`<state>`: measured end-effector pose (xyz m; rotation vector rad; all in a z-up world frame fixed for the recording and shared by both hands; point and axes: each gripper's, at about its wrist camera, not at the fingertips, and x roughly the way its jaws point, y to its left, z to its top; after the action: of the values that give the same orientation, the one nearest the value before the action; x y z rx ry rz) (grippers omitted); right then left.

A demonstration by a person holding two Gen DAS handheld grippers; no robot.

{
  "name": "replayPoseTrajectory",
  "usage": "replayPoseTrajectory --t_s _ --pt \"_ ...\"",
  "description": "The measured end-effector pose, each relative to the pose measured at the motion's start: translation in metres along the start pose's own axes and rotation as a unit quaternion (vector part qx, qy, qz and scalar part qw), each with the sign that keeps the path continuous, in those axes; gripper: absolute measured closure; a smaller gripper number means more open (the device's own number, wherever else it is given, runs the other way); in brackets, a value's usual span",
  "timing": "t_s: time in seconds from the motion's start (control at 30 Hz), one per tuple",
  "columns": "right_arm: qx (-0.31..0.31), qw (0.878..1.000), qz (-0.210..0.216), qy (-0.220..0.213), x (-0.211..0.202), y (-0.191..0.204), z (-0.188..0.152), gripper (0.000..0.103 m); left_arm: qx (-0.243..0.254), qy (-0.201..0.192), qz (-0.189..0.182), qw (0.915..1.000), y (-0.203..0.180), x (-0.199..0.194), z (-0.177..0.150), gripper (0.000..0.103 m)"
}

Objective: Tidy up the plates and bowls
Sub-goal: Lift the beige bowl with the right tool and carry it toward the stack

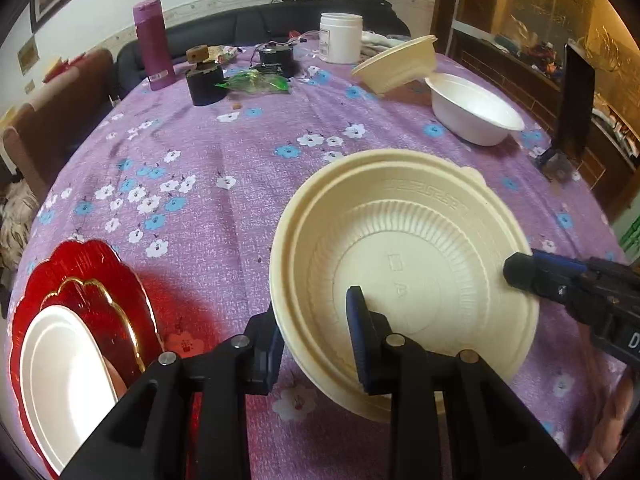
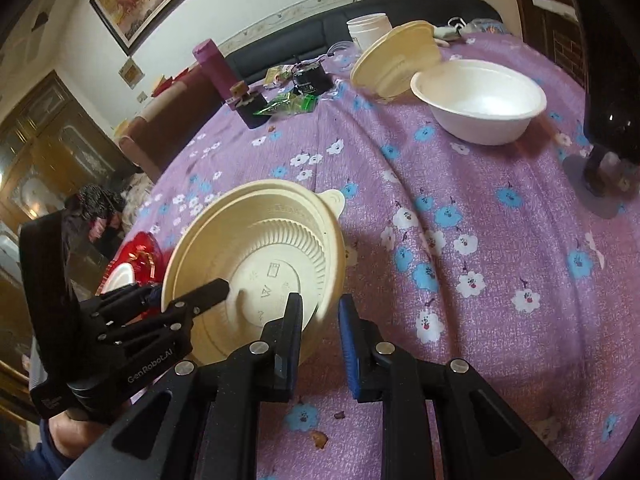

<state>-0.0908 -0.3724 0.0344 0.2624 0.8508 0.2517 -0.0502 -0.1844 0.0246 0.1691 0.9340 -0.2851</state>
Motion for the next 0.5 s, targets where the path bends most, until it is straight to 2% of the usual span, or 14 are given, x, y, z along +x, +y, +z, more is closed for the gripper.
replayPoseTrajectory --t_s 0.17,0.5 --pt "0.001 1.0 -0.014 -0.008 0.002 0.001 -0.003 0.082 0.025 -0.03 0.026 0.9989 -0.008 -0.005 -0.007 0.076" --pt "0.003 1.0 -0.018 -0.023 -0.013 0.007 -0.011 0.082 0.032 -0.062 0.023 0.9973 -0.009 -0.029 -0.01 0.076"
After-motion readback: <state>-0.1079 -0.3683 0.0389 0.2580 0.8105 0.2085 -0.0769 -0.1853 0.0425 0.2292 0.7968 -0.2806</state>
